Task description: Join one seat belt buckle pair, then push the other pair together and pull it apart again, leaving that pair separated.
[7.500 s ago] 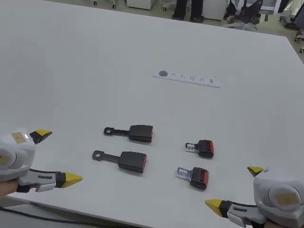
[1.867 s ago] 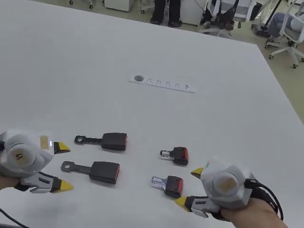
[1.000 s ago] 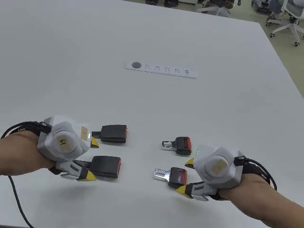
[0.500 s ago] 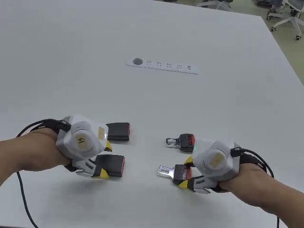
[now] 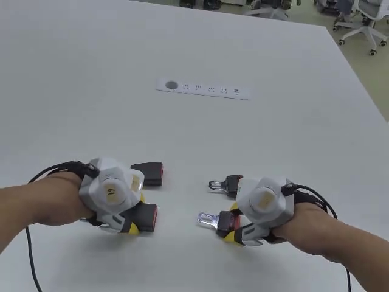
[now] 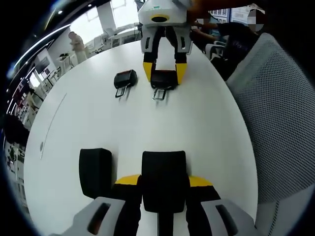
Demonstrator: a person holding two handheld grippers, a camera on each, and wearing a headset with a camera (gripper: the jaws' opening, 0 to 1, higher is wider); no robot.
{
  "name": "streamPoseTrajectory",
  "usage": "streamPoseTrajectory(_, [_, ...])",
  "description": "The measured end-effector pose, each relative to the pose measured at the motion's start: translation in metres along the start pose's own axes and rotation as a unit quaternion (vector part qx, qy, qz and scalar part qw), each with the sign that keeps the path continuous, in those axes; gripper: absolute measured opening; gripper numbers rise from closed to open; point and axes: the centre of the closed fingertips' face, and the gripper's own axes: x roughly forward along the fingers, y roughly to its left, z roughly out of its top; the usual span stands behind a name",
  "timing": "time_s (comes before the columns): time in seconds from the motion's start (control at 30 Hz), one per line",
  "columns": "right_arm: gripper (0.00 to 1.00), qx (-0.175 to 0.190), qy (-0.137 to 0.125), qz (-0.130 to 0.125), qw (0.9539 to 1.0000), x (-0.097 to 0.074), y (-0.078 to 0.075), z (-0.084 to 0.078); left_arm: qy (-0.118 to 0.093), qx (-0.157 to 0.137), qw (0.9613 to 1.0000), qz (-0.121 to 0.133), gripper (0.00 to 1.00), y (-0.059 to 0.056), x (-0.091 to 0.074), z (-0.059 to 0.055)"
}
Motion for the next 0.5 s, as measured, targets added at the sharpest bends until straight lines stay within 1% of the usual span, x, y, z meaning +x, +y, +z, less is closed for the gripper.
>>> streamPoseTrajectory(0.07, [0.33,-0.001,0.0,0.003,1.0,0.0003,0.0,0.0001,-0.003,-0.002,1.0,0.0,0.35,0.0002,0.001,-0.0011])
streamPoseTrajectory(0.13, [0.32,-0.007,0.002,0.007,0.9999,0.0004,0.0005,0.0005,-0.006,-0.01,0.9999,0.0,0.35,0.001,0.0022,-0.0015])
streamPoseTrajectory(0.3, [0.32,-0.022,0.01,0.016,0.9996,0.0025,-0.0004,0.0026,-0.003,-0.012,0.9999,-0.003,0.35,-0.0004,0.0034,-0.0006])
streamPoseTrajectory(0.37, [0.32,-0.028,0.014,0.018,0.9994,0.0023,0.0028,0.0031,-0.001,-0.013,0.9999,-0.004,0.35,-0.0004,0.0035,-0.0013])
streamPoseTrajectory(0.5, [0.32,-0.03,0.012,0.021,0.9993,0.0027,0.0011,0.0034,-0.001,-0.023,0.9997,-0.003,0.35,-0.0001,0.0035,-0.0006])
